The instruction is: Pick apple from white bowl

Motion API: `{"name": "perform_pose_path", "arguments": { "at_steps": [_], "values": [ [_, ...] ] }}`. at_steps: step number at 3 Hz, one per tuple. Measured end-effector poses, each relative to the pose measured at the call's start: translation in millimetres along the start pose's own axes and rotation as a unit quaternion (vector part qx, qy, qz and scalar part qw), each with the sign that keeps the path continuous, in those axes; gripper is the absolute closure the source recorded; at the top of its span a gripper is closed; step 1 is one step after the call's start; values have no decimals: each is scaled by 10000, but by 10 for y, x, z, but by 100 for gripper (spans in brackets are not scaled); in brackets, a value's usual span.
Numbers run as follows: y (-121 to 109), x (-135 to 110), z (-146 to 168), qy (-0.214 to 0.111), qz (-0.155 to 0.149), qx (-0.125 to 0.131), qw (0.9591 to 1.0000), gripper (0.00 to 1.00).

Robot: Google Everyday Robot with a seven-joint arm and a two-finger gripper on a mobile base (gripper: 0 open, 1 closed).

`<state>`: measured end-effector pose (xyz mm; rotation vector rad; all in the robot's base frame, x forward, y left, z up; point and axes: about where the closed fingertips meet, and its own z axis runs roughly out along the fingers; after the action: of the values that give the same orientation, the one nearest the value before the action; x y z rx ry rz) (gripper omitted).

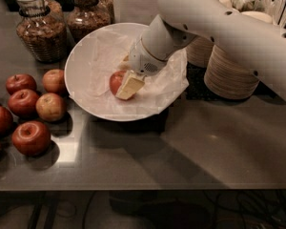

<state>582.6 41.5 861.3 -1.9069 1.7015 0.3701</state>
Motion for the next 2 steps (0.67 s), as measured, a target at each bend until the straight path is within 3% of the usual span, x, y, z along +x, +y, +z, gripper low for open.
{"name": "perform_pose_path", "arguments": {
  "at_steps": [1, 2],
  "values": [
    [27, -42, -26, -105, -21, -52, 9999, 100],
    [39, -267, -378, -474, -202, 52, 9987, 100]
  ]
}}
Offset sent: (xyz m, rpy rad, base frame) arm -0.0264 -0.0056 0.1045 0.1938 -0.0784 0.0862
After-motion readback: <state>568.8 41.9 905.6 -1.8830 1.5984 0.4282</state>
